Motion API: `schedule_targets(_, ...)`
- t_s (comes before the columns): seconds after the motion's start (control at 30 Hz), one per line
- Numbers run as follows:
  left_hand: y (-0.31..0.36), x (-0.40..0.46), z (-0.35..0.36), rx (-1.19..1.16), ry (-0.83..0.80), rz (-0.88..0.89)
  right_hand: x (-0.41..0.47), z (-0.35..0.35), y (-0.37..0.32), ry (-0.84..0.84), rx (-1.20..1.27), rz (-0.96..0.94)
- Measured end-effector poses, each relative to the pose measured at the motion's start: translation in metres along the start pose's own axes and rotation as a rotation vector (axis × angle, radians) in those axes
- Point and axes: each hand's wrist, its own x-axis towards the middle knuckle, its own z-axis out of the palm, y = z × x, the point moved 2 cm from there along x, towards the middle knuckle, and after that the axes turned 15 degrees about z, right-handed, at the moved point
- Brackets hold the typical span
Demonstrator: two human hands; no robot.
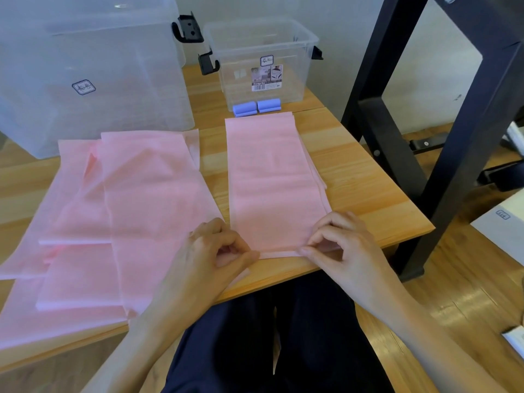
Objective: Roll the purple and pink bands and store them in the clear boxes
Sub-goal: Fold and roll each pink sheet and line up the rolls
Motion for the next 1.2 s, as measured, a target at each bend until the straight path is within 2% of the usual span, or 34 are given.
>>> schedule_targets(0.33, 0.001, 0.002, 0.005, 0.103, 0.076, 0.019, -0.001, 0.007, 0.008, 0.118, 0.061, -0.077)
schedule_targets(0.47, 0.002, 0.001, 0.005, 0.186, 0.092, 0.146, -0.004, 0.009, 0.009, 0.29, -0.084, -0.209)
schedule_targets(0.6, 0.004, -0.001, 0.011, 0.293, 0.052, 0.376, -0.006, 0.005, 0.007, 0.435, -0.268, -0.354)
schedule_targets(0.73, 0.0, -0.002, 0.013, 0.333, 0.062, 0.425, -0.003, 0.0, 0.013, 0.364, -0.262, -0.358)
schedule_targets(0.97, -0.001, -0.01, 0.009, 0.184, 0.057, 0.227, -0.003, -0.004, 0.022, 0.185, 0.0, -0.207)
schedule_targets(1.2, 0.001, -0.002, 0.004, 0.115, -0.031, 0.164, -0.001, -0.007, 0.014, 0.12, -0.108, -0.184)
